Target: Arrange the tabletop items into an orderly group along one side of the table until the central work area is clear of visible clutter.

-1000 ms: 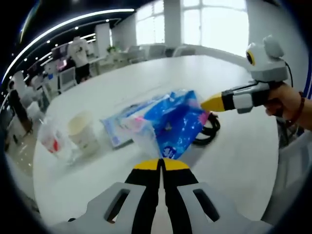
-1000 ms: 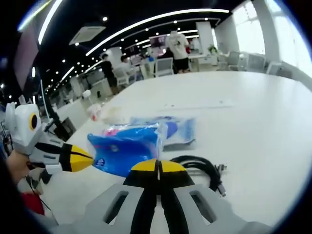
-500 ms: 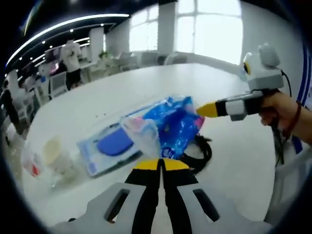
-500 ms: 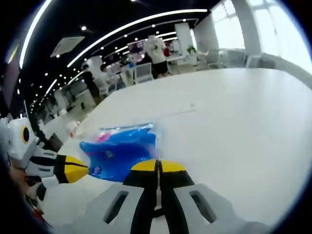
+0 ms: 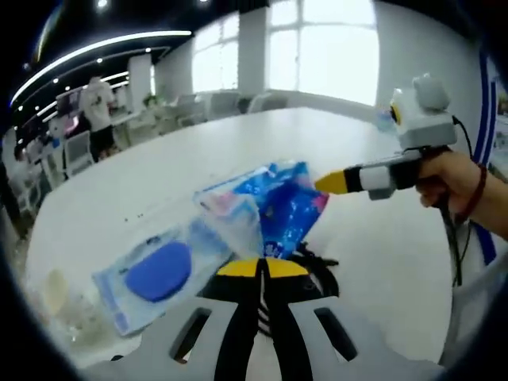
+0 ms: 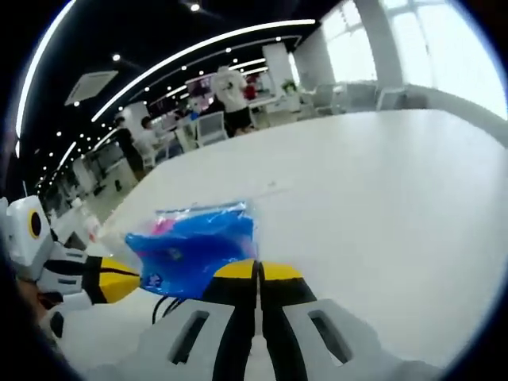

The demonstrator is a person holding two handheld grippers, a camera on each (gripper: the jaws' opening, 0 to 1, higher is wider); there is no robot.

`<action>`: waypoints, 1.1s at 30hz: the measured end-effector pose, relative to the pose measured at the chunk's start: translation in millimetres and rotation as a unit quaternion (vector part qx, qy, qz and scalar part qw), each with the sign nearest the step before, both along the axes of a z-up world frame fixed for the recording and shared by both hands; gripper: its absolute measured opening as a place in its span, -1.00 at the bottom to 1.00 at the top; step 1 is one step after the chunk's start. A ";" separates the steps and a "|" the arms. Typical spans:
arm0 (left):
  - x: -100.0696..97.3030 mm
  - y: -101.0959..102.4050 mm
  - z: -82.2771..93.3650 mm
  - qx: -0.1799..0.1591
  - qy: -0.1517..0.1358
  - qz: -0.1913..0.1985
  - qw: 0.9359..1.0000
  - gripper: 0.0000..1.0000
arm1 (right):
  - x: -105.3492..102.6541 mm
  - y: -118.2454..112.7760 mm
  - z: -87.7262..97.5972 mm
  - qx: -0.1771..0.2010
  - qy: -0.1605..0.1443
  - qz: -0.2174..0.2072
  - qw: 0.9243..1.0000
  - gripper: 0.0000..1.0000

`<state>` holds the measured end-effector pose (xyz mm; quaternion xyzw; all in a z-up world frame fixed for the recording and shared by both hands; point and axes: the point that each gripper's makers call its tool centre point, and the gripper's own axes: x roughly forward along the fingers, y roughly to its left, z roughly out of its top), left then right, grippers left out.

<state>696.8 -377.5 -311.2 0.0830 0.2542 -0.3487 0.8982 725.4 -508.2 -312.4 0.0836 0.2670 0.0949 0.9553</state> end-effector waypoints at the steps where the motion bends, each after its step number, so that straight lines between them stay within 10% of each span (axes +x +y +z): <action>1: 0.8 -2.7 -1.7 0.000 0.001 -0.001 1.000 -1.00 | 1.2 -2.3 -1.1 -0.002 0.001 -0.001 1.000 -0.98; 33: 58.4 -49.1 -46.4 0.011 0.038 0.024 0.999 -1.00 | 56.8 -45.8 -34.0 -0.028 0.005 -0.018 0.999 -0.98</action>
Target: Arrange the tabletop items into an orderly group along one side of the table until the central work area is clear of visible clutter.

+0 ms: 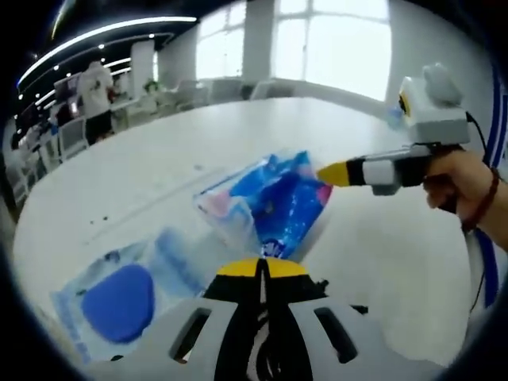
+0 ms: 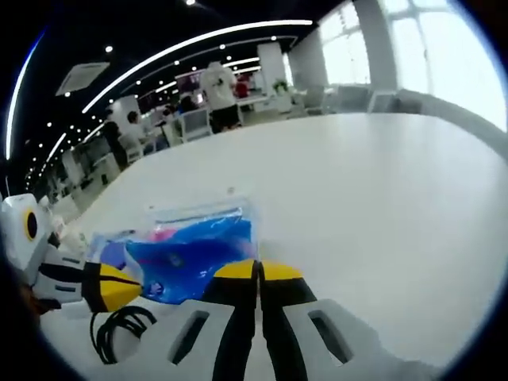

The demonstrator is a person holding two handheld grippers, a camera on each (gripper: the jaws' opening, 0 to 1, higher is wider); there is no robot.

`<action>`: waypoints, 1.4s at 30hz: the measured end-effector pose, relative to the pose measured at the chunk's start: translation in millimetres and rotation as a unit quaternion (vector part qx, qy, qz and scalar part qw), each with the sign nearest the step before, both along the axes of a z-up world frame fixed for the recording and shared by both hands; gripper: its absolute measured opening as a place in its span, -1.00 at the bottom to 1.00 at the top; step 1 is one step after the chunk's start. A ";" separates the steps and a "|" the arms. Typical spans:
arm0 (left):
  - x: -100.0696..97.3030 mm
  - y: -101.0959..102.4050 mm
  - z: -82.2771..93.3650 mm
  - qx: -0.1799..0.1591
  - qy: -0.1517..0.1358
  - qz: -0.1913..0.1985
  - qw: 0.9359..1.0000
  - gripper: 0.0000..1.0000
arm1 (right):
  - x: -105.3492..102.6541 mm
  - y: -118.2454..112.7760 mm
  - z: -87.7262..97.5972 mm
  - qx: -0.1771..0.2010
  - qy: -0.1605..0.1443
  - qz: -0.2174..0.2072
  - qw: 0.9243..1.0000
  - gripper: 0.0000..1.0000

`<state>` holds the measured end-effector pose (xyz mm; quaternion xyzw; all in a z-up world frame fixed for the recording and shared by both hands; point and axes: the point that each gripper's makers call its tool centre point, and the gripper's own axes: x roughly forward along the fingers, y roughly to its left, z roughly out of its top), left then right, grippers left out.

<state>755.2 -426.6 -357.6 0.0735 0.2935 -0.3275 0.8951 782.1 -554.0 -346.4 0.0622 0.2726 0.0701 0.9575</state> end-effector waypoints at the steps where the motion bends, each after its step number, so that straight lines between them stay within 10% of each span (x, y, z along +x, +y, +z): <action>1: 1.0 0.3 -0.5 0.001 0.000 0.002 1.000 -1.00 | 1.7 0.1 -1.9 0.000 0.001 -0.002 1.000 -0.98; 36: 20.0 -2.3 -25.2 0.025 0.004 0.039 0.999 -1.00 | 22.5 -3.3 -34.2 -0.041 0.019 0.017 0.999 -0.97; 42: 16.8 -1.9 -7.5 0.019 -0.011 0.038 0.999 -0.76 | 19.8 -9.9 -23.0 -0.046 0.010 -0.003 0.999 -0.64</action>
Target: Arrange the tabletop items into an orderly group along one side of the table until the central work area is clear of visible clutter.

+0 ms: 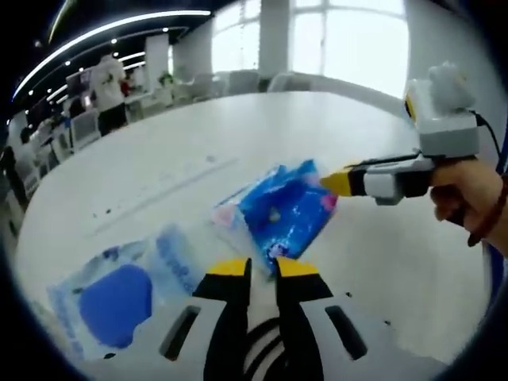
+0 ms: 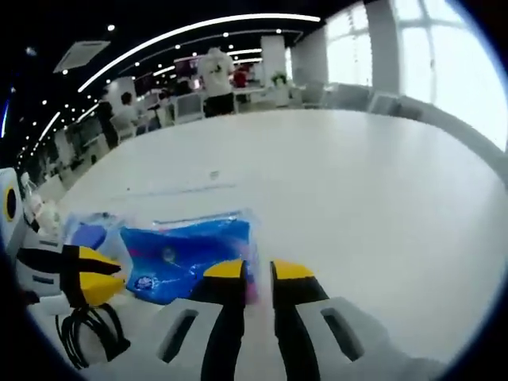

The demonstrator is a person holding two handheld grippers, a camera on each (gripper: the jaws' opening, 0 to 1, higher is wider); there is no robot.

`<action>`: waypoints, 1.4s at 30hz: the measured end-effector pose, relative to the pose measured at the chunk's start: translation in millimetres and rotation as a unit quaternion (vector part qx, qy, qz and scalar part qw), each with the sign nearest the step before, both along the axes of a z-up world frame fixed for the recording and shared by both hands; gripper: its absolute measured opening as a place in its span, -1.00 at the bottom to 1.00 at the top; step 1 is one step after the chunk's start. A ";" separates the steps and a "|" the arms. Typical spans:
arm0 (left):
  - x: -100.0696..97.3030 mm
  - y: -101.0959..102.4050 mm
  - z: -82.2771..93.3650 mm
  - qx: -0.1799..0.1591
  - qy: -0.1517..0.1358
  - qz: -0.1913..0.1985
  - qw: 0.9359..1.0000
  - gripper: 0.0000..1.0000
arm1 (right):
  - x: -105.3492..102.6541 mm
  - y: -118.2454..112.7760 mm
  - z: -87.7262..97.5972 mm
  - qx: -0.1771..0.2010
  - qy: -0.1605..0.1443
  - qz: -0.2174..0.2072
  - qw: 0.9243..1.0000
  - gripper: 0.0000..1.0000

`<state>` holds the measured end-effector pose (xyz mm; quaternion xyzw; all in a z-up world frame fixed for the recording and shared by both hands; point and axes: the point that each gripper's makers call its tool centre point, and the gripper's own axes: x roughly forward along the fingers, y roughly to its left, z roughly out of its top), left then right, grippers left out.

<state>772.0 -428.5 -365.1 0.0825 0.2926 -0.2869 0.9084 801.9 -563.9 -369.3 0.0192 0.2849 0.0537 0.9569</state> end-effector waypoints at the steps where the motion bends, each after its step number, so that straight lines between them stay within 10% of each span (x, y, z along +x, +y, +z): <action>1: 0.5 0.5 2.0 0.000 0.000 0.000 1.000 -0.75 | 0.1 1.3 1.5 0.002 -0.002 0.002 1.000 -0.57; 25: -39.7 68.2 77.0 -0.022 -0.035 0.054 0.998 -0.02 | -60.0 57.7 87.6 0.018 -0.048 0.117 0.992 0.51; 42: -101.8 103.7 125.4 -0.040 -0.057 0.064 0.996 0.29 | -125.7 92.5 133.6 0.029 -0.060 0.181 0.981 0.81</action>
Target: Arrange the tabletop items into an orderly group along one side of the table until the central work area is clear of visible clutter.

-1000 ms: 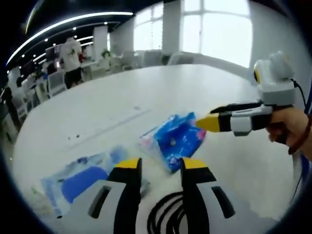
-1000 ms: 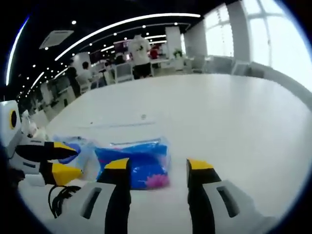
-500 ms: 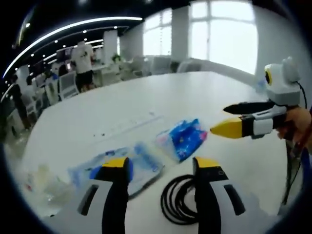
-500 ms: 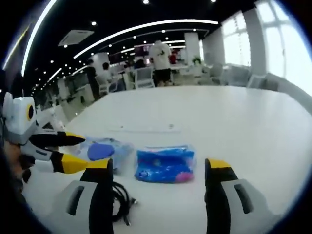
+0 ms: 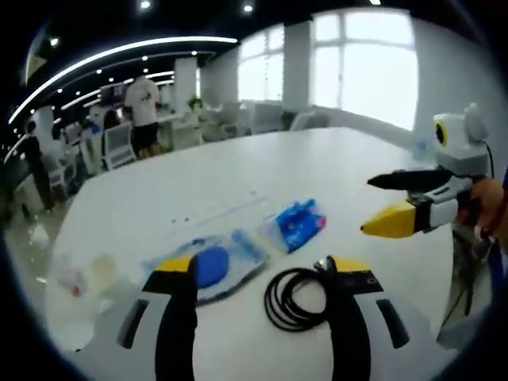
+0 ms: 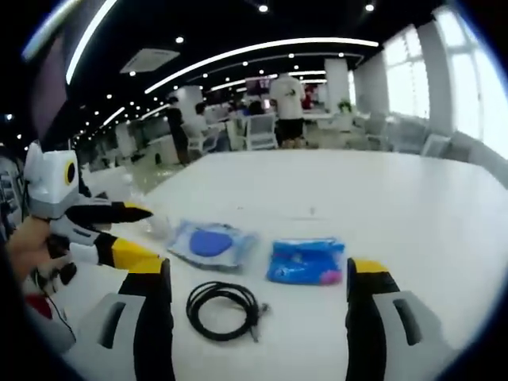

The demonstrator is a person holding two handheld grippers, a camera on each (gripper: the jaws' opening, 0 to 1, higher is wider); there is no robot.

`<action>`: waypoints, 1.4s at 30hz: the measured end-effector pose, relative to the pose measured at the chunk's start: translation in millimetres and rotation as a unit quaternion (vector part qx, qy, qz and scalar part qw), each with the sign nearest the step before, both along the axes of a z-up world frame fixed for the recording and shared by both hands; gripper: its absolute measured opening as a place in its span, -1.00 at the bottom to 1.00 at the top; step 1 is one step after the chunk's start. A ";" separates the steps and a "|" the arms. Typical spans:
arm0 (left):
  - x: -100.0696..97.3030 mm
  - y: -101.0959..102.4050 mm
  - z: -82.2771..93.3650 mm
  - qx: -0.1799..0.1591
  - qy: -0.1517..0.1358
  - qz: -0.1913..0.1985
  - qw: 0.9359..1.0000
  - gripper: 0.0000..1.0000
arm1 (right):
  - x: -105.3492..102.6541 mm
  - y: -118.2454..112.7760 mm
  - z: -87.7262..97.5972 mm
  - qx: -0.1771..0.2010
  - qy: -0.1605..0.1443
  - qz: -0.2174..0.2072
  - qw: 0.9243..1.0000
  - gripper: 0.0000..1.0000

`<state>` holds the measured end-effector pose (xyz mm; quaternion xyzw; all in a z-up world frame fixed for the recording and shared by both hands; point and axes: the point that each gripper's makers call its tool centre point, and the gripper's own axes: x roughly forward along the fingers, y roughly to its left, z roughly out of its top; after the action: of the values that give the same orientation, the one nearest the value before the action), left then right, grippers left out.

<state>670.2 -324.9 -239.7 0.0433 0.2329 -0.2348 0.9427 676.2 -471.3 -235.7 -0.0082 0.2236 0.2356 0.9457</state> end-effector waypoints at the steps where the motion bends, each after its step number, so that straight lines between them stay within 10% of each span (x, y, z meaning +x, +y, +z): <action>1: -5.9 -0.1 3.2 -0.001 -0.002 -0.006 1.000 0.31 | -5.1 2.3 2.4 0.004 0.001 0.004 1.000 0.82; 21: -102.1 49.5 18.6 0.002 -0.007 0.005 1.000 0.55 | -94.1 36.9 33.7 0.025 -0.016 0.063 0.998 0.99; 42: -163.1 98.6 17.4 -0.003 -0.021 0.044 0.999 0.94 | -173.6 43.2 24.4 0.073 0.006 0.092 0.993 0.99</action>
<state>507.1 -226.2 -222.4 0.0352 0.2145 -0.1924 0.9569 502.6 -428.2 -211.4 0.0414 0.2095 0.3374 0.9168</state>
